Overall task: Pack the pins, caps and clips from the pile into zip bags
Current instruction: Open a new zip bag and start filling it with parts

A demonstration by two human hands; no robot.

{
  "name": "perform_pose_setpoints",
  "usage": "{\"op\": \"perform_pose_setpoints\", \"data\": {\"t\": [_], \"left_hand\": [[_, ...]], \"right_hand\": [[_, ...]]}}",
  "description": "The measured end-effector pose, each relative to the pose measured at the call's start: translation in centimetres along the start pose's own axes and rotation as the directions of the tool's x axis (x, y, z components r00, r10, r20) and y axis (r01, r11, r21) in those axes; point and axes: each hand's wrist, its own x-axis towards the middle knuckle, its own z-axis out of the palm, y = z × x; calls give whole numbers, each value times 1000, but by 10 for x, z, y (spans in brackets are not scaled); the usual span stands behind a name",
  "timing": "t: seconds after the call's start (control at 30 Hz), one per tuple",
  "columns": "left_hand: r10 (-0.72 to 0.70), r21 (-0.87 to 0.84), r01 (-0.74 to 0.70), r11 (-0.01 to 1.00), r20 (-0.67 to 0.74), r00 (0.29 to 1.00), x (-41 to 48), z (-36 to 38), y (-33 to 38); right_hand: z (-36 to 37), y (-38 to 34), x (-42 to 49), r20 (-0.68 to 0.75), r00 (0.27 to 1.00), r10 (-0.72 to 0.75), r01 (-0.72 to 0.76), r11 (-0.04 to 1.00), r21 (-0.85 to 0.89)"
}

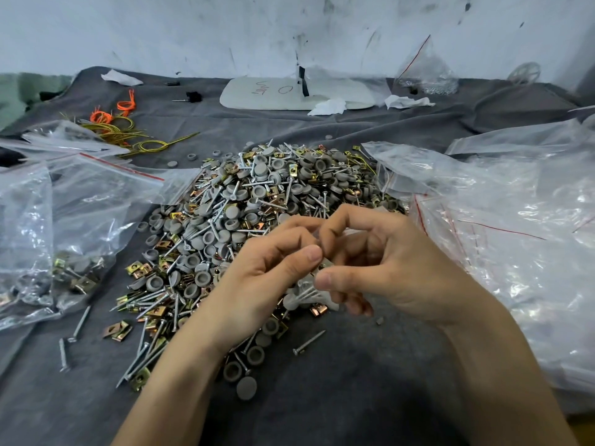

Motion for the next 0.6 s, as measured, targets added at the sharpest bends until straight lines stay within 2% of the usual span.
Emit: {"op": "perform_pose_setpoints", "data": {"t": [0.13, 0.3, 0.43, 0.6], "left_hand": [[-5, -11, 4, 1000, -47, 999, 0, 1, -3], [-30, -82, 24, 996, -71, 997, 2, 4, -2], [-57, -208, 45, 977, -50, 997, 0, 6, 1], [-55, -210, 40, 977, -68, 996, 1, 7, 1]], "right_hand": [[4, 1, 2, -41, 999, -20, 17, 998, -65], [10, 4, 6, -98, 985, -141, 117, 969, -218], [12, 4, 6, -94, 978, -188, 159, 953, -257], [13, 5, 5, -106, 971, -214, 179, 947, -267]]}}
